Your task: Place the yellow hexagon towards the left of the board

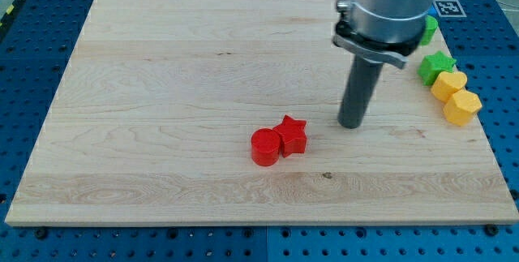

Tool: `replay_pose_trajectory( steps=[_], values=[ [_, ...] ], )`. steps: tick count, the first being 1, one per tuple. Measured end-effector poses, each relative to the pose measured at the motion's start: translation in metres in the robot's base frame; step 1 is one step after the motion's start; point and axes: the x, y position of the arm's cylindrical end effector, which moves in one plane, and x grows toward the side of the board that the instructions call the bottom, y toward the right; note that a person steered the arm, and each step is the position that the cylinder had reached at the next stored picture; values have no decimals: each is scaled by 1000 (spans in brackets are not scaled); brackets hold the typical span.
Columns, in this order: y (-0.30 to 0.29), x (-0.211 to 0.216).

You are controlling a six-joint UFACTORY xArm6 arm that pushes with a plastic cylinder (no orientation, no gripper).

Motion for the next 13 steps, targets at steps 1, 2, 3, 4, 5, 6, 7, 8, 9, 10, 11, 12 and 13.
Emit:
replay_pose_trajectory(
  steps=[1,2,3,4,5,6,7,8,9,10,11,12,13],
  values=[
    [39,10],
    [67,25],
    [100,37],
    [141,44],
    [171,48],
    [200,48],
    [214,44],
    [216,30],
    [215,10],
    [215,-16],
    [190,-16],
    [168,-17],
    [151,-18]
  ],
)
